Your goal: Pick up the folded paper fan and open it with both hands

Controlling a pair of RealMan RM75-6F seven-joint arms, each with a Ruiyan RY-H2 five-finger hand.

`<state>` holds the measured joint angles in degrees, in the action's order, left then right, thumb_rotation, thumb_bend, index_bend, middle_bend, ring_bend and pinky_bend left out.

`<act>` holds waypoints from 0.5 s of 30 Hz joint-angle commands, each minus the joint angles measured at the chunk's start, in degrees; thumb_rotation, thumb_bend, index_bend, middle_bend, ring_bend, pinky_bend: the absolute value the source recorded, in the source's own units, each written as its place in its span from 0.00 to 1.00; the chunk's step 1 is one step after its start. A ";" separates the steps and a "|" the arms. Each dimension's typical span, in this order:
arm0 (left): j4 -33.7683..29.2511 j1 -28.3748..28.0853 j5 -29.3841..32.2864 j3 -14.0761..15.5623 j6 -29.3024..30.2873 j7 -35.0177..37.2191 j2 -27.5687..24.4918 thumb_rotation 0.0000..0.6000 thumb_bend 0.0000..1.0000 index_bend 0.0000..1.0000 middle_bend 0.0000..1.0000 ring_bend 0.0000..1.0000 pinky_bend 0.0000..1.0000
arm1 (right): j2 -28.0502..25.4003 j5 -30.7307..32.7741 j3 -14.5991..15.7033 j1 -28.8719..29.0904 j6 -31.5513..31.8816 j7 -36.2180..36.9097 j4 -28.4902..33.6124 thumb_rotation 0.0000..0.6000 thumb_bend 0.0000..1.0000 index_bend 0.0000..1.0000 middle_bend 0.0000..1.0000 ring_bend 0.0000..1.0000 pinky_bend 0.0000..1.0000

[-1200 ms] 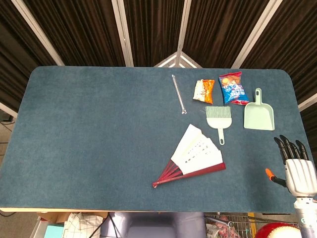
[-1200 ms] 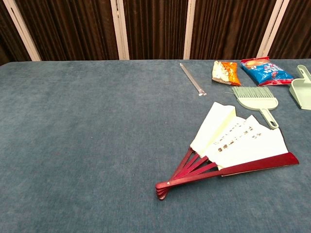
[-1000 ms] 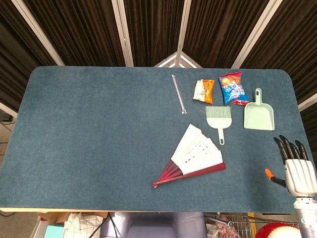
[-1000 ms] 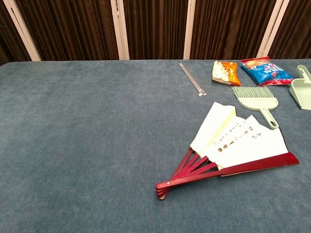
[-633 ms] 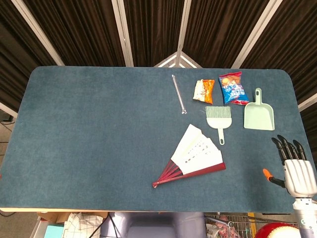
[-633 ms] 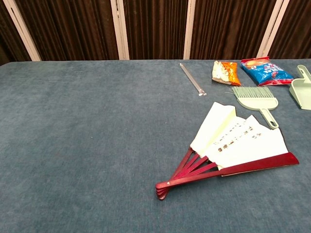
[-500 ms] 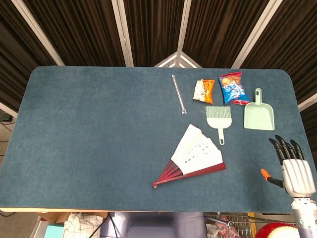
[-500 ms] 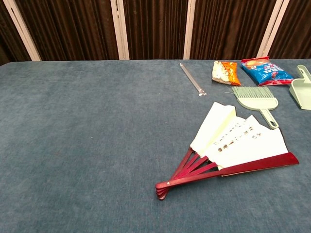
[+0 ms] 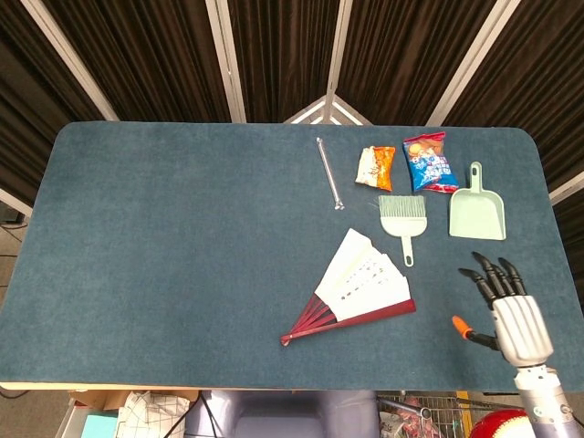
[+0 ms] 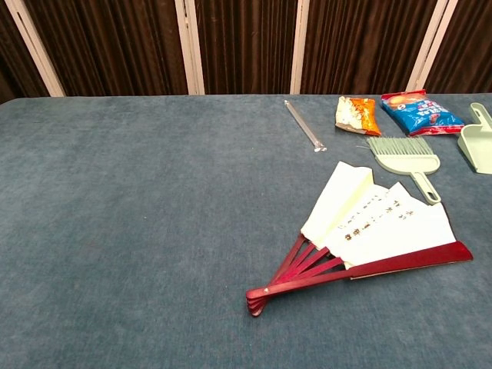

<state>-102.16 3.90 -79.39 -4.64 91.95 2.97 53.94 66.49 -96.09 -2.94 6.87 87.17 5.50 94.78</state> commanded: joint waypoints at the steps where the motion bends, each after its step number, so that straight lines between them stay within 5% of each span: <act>1: -0.02 0.15 0.11 -0.05 0.08 0.68 -0.22 1.00 0.38 0.06 0.00 0.00 0.00 | 2.63 -4.63 2.55 0.99 -0.39 1.23 0.00 1.00 0.24 0.26 0.09 0.15 0.07; 15: -0.16 0.01 1.81 -0.38 -1.30 2.21 -0.99 1.00 0.38 0.06 0.00 0.00 0.00 | 13.74 -8.59 6.58 1.57 -5.37 -10.13 -3.14 1.00 0.24 0.31 0.09 0.15 0.07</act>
<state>-102.30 3.93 -77.59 -5.02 90.68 5.15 52.97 78.84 -104.42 3.14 8.29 82.80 -3.23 92.45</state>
